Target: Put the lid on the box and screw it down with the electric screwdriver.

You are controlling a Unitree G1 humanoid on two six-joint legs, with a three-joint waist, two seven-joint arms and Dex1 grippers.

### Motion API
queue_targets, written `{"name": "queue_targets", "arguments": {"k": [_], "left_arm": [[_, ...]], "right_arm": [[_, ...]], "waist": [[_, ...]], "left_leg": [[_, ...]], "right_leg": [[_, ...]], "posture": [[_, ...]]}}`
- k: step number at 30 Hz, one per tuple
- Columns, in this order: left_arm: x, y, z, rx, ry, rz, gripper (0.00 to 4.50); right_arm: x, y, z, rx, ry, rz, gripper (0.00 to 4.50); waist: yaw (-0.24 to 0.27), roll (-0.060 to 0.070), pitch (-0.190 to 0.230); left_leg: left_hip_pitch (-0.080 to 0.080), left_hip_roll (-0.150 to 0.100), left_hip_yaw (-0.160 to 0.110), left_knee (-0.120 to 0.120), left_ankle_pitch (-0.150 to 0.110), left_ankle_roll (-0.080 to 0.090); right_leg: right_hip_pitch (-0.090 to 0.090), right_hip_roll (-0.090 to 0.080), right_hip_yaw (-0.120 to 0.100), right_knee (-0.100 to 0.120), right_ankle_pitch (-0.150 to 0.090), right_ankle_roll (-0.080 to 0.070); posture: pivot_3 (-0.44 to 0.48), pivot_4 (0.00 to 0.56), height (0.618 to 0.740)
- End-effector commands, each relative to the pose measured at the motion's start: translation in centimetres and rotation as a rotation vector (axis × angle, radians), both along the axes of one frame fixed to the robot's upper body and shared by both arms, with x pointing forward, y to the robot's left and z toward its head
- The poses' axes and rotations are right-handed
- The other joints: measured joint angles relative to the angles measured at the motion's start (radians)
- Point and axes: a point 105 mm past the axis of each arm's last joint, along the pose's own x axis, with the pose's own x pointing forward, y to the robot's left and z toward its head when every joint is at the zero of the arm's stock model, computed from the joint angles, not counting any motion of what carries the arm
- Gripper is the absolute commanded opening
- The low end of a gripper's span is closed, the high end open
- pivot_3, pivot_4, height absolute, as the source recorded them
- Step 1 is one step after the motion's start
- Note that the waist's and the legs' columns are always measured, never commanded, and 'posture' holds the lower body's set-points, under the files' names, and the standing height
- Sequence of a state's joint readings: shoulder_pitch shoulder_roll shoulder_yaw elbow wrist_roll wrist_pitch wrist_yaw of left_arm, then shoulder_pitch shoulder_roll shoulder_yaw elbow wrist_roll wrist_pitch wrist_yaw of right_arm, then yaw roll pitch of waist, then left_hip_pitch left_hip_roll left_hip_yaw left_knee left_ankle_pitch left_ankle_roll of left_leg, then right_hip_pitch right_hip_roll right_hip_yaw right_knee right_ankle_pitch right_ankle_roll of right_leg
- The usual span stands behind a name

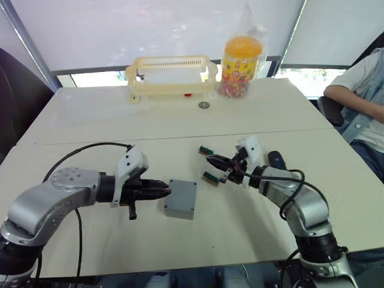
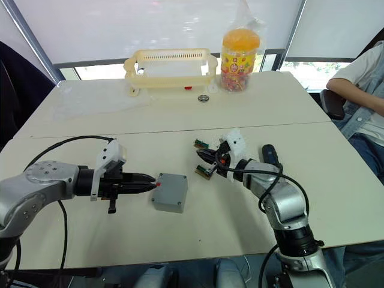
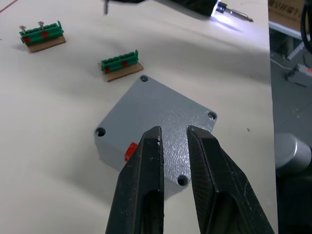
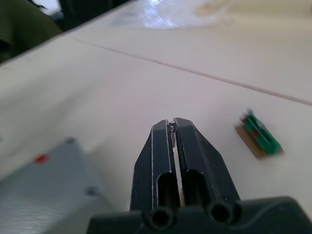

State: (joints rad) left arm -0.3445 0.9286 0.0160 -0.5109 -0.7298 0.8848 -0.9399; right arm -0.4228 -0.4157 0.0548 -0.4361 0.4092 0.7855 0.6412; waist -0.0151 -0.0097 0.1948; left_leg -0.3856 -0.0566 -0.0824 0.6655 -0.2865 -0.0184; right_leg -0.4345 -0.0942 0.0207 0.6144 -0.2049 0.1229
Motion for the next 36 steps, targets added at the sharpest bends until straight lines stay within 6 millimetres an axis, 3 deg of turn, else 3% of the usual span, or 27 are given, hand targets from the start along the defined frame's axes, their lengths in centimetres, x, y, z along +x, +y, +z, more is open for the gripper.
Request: {"name": "queue_targets", "arguments": {"k": [1, 12, 36], "left_arm": [[0.0, 0.5, 0.2, 0.024, -0.028, -0.015, 0.76], [0.2, 0.6, -0.1, 0.038, -0.043, -0.019, 0.76], [0.2, 0.2, -0.2, 0.023, -0.043, -0.012, 0.76]], "right_arm": [[-1.7, 1.1, 0.3, -0.038, -0.026, 0.080, 0.04], [-2.0, 2.2, -2.6, -0.076, 0.024, 0.098, 0.04], [-2.1, 1.9, -3.7, -0.118, 0.037, 0.110, 0.04]], "waist": [[0.000, 0.000, 0.000], [0.000, 0.000, 0.000], [0.000, 0.000, 0.000]], "left_leg": [[0.000, 0.000, 0.000, 0.000, 0.000, 0.000], [0.000, 0.000, 0.000, 0.000, 0.000, 0.000], [0.000, 0.000, 0.000, 0.000, 0.000, 0.000]], "right_leg": [[0.000, 0.000, 0.000, 0.000, 0.000, 0.000], [0.000, 0.000, 0.000, 0.000, 0.000, 0.000], [0.000, 0.000, 0.000, 0.000, 0.000, 0.000]], "posture": [[0.000, 0.150, 0.740], [0.000, 0.150, 0.740], [0.000, 0.150, 0.740]]}}
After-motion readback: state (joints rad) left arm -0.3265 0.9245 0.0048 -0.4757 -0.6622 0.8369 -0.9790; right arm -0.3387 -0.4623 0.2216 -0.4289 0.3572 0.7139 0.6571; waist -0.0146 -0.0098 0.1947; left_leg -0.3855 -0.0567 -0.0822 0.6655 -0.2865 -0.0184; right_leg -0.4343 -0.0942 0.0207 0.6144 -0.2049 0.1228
